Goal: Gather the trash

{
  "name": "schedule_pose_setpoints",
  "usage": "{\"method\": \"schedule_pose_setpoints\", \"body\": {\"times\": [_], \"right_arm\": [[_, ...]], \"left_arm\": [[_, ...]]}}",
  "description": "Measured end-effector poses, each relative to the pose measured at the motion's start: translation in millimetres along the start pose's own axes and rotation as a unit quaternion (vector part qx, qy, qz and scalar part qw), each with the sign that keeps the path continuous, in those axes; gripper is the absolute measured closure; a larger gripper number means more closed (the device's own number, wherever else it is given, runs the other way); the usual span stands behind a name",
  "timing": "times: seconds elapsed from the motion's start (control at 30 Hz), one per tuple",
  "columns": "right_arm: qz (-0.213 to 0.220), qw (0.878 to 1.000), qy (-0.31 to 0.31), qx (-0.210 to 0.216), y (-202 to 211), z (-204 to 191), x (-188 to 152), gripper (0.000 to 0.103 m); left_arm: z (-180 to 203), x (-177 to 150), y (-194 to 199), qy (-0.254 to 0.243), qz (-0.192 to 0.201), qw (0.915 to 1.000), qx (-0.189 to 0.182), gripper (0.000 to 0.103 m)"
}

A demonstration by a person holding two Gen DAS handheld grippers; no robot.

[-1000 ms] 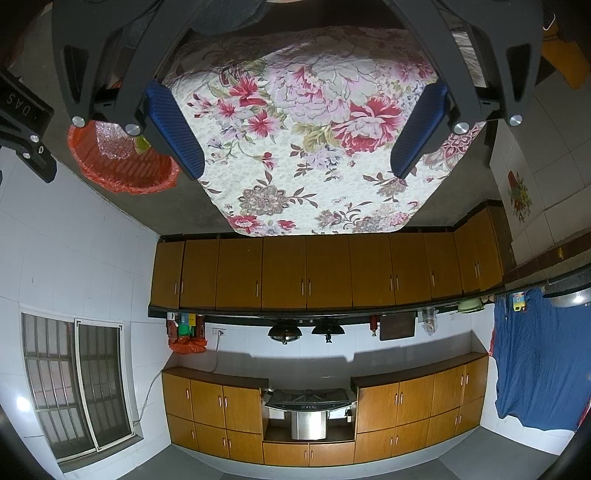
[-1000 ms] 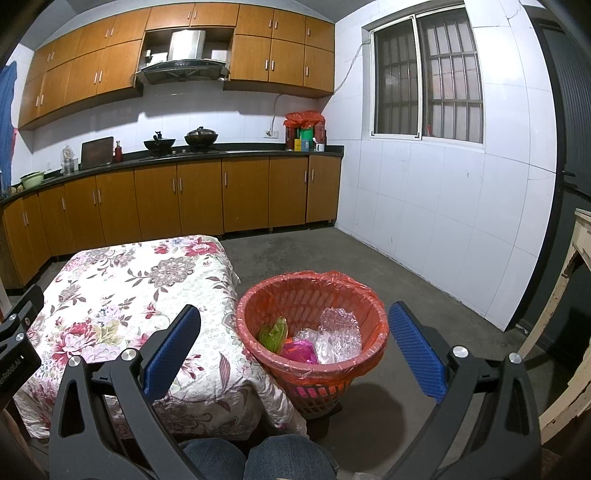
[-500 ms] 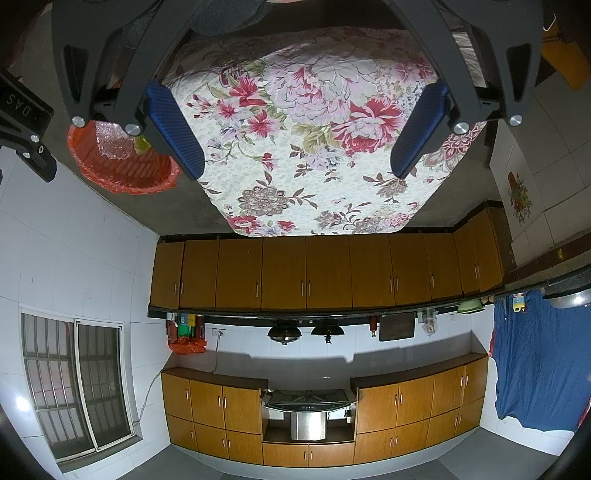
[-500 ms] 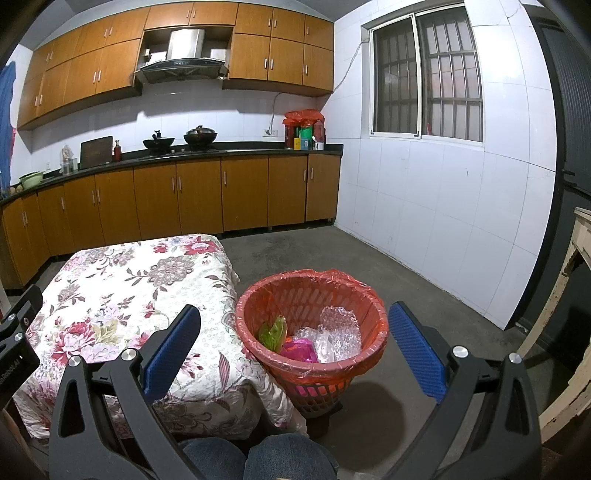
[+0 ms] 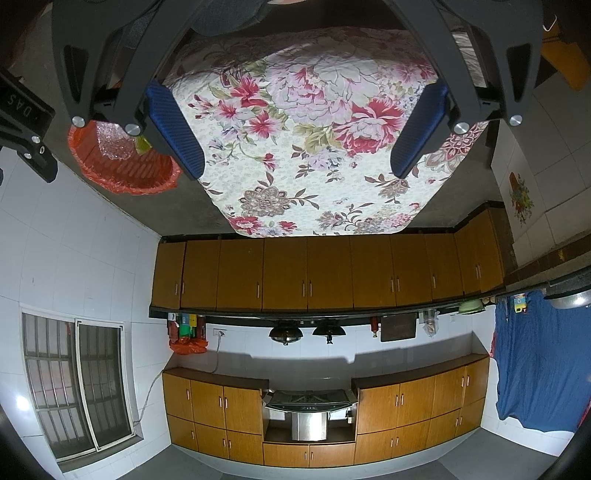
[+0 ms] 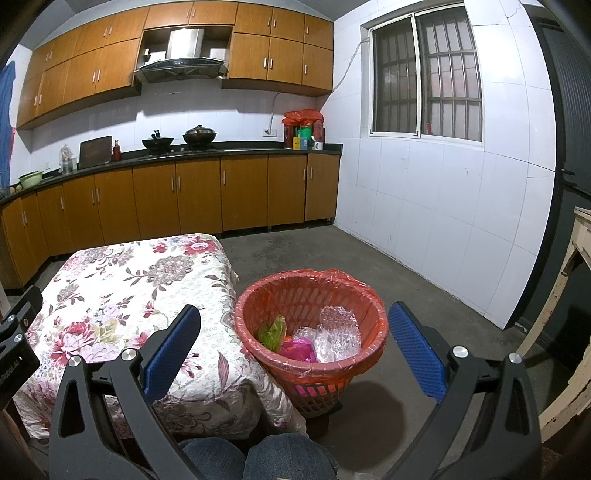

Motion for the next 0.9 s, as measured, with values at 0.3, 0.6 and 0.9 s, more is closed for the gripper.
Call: {"method": "schedule_pose_setpoints", "body": {"times": [0.3,0.6,0.9], "right_arm": [[0.0,1.0,0.0,0.0,-0.4,0.3,0.3,0.002],[0.0,1.0,0.0,0.0,-0.5,0.4,0.4,0.002],[0.0,1.0,0.0,0.0,-0.6,0.8,0.6,0.002]], "left_arm": [[0.0,0.3,0.4,0.0,0.0,1.0,0.0,0.004],[5.1,-5.3,0.2,0.002,-0.003,1.0,0.0,0.004],[6.2,-8.3,-3.3,0.001,-0.008,1.0,0.0,0.004]]}}
Point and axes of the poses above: each gripper's, at about its wrist camera, not at the fingertips, and y roughly against the way its jaws point, z to its right, x to its top, the point moved 4 cm from there along -y, roughly the way its jaws point, and after that the axes turned 10 degrees about y, right-handed, at the moved point
